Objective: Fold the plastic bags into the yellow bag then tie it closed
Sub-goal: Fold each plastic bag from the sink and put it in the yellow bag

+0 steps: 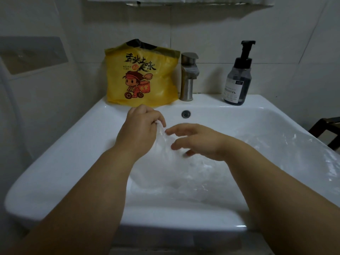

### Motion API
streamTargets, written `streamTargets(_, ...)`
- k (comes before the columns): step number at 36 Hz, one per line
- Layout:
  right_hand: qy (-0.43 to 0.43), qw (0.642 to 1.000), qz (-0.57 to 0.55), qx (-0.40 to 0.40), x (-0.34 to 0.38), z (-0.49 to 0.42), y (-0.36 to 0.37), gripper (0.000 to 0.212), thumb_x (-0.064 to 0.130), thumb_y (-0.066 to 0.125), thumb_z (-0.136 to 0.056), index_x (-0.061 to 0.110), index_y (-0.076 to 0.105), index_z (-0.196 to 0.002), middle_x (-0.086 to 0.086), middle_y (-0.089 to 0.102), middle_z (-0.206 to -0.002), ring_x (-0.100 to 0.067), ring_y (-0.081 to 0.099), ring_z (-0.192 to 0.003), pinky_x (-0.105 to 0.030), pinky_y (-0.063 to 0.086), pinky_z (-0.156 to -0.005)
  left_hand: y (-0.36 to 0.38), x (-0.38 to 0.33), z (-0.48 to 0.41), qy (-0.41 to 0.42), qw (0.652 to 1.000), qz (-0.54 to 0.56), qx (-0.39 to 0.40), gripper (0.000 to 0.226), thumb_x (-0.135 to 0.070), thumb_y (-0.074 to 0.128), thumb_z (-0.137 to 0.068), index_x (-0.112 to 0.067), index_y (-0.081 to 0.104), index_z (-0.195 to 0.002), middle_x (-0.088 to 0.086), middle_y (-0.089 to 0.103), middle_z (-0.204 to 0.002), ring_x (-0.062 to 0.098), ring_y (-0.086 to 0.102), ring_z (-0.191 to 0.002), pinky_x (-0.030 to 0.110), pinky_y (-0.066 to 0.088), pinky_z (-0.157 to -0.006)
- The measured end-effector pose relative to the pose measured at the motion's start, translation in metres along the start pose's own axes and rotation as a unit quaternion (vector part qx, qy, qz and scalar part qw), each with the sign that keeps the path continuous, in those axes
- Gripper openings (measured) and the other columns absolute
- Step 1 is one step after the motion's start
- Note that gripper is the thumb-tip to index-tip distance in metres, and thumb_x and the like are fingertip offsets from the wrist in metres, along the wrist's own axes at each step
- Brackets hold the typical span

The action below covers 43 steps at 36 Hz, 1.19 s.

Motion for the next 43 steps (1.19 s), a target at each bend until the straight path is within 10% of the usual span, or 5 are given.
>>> streamTargets(13, 0.026, 0.999, 0.009, 0.023, -0.006, -0.005, 0.008, 0.068, 0.024, 0.070, -0.083, 0.042, 0.037, -0.139, -0.004, 0.040, -0.146, -0.024, 0.053, -0.117, -0.033, 0.051, -0.087, 0.001, -0.005, 0.000, 0.019, 1.000, 0.021, -0.008, 0.031, -0.001, 0.043, -0.096, -0.018, 0.062, -0.114, -0.008, 0.051, -0.110, 0.016, 0.044, -0.115, 0.019, 0.032, -0.088)
streamTargets(19, 0.008, 0.999, 0.044, -0.007, -0.002, -0.001, 0.003, 0.010, 0.021, 0.067, -0.086, 0.029, 0.063, -0.091, -0.001, 0.065, -0.102, -0.021, 0.062, -0.094, -0.031, 0.053, -0.081, 0.003, -0.001, -0.002, -0.011, 0.996, 0.090, 0.009, 0.024, -0.008, 0.047, -0.098, -0.027, 0.062, -0.101, -0.004, 0.045, -0.118, 0.009, 0.045, -0.115, 0.004, 0.030, -0.088)
streamTargets(28, -0.010, 0.985, 0.080, -0.152, -0.005, -0.002, -0.029, 0.004, 0.007, 0.055, -0.092, 0.004, 0.054, -0.089, -0.007, 0.049, -0.079, -0.021, 0.050, -0.069, -0.038, 0.052, -0.067, 0.022, 0.016, 0.004, -0.162, 0.953, 0.229, 0.112, 0.011, -0.031, 0.061, -0.093, -0.022, 0.068, -0.095, -0.008, 0.066, -0.076, 0.012, 0.057, -0.069, 0.024, 0.046, -0.067)
streamTargets(31, -0.029, 0.972, 0.090, -0.213, -0.001, 0.002, -0.043, 0.020, 0.011, 0.050, -0.096, 0.016, 0.046, -0.076, 0.000, 0.048, -0.074, -0.017, 0.050, -0.065, -0.019, 0.047, -0.054, 0.017, 0.020, 0.004, -0.178, 0.950, 0.239, 0.088, 0.012, -0.025, 0.073, -0.084, -0.020, 0.065, -0.092, -0.003, 0.066, -0.084, 0.012, 0.059, -0.071, 0.025, 0.047, -0.068)
streamTargets(43, 0.012, 0.904, -0.347, -0.248, -0.016, 0.009, -0.065, 0.021, -0.001, 0.058, -0.087, 0.009, 0.060, -0.106, -0.008, 0.063, -0.089, -0.023, 0.062, -0.075, -0.035, 0.053, -0.071, 0.018, 0.025, 0.004, -0.263, 0.809, 0.511, 0.119, 0.022, 0.014, 0.053, -0.086, -0.007, 0.061, -0.089, 0.004, 0.066, -0.069, 0.010, 0.065, -0.060, 0.018, 0.046, -0.049)
Point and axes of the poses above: each hand's wrist, its own z-axis away from the middle knuckle, its own y-axis out of the palm, x = y × z, the point moved 8 cm from there along -z, towards the middle knuckle
